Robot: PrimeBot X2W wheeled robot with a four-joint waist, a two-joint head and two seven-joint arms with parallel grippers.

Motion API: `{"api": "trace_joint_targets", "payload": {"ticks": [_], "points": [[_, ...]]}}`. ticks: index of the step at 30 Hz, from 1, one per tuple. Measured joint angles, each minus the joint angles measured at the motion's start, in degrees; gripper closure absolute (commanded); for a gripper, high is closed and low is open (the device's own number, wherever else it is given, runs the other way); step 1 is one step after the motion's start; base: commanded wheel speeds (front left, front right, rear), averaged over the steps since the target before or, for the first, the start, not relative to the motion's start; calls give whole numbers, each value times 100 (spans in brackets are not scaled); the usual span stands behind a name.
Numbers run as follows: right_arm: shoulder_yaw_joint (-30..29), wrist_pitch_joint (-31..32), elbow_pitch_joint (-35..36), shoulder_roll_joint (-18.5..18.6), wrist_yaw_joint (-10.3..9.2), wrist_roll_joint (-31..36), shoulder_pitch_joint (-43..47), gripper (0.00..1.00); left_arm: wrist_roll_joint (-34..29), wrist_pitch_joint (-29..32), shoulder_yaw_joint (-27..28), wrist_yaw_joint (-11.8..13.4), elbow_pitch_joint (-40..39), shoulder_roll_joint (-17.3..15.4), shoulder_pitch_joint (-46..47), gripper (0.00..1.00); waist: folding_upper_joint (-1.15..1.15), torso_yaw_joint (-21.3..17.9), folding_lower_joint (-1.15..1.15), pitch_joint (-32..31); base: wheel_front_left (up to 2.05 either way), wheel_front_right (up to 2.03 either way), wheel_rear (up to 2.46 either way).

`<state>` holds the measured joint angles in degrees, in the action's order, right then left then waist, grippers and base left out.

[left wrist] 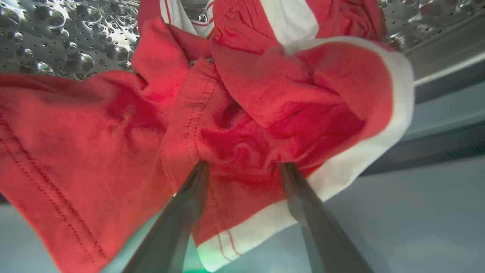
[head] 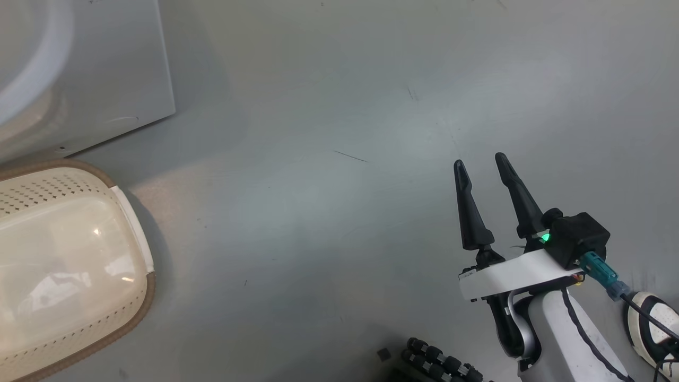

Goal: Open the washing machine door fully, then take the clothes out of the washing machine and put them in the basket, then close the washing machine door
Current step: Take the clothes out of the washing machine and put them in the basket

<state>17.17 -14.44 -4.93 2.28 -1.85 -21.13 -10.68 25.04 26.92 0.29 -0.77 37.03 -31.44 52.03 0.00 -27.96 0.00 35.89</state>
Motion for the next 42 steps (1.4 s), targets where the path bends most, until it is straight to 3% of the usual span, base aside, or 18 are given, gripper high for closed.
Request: {"api": "trace_joint_targets", "payload": {"ticks": [8,10,11,23,42], "points": [[22,0,77,0,-8,-107,0,0,-43,120,-141,-10,157,15,138,0,0,-5,0,5,0,0,0],[24,0,80,0,-9,-107,-1,0,-43,133,-151,-11,203,30,176,73,0,0,0,7,0,0,0],[26,0,85,0,-20,-107,-1,0,-43,133,-157,-12,225,35,190,100,0,3,0,8,0,0,0],[-59,0,115,1,-80,-153,-9,0,-42,-91,-198,-134,499,247,315,100,0,103,0,-67,0,0,0],[-343,0,33,3,-74,75,-68,0,-33,-1610,-339,-417,517,868,246,100,0,648,0,-523,0,0,0]]}}
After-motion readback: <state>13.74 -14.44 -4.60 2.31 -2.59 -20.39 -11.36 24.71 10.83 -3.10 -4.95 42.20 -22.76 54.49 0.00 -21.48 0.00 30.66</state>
